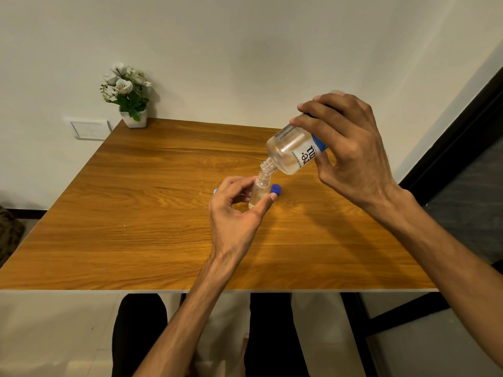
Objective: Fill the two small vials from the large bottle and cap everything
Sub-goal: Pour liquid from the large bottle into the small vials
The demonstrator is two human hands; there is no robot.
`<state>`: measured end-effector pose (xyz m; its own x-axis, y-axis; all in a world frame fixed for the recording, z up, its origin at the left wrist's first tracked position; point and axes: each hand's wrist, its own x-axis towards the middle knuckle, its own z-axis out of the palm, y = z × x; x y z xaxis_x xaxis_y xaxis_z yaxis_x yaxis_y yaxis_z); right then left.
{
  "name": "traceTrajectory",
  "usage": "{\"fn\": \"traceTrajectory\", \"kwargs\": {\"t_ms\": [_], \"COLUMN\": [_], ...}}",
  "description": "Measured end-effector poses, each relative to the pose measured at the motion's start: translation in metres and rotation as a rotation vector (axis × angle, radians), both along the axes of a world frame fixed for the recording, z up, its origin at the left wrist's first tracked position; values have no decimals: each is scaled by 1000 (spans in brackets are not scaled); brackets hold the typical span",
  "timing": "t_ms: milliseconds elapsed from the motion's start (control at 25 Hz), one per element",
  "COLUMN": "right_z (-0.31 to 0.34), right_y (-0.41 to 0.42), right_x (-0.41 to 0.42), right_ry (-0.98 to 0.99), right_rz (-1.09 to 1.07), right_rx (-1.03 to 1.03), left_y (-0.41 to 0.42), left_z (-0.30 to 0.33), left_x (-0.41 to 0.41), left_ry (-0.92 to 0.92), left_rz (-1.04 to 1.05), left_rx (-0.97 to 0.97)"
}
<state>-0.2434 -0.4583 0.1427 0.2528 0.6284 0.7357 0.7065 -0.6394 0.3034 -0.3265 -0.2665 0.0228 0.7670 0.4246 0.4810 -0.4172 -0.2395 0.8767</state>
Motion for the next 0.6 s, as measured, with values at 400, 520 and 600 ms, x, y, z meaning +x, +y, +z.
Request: {"fn": "traceTrajectory", "kwargs": {"t_ms": [400, 520, 600], "right_z": [0, -1, -2], "right_y": [2, 1, 1], "right_x": [0, 0, 0], "right_ry": [-12, -1, 7], "right_rz": [4, -1, -1], "right_rx": [-7, -9, -9], "left_y": [0, 0, 0], "left_z": [-1, -1, -2], "left_x": [0, 0, 0], "left_ry": [-7, -9, -9], "left_rz": [-6, -5, -7], "left_rx": [-3, -14, -6]}}
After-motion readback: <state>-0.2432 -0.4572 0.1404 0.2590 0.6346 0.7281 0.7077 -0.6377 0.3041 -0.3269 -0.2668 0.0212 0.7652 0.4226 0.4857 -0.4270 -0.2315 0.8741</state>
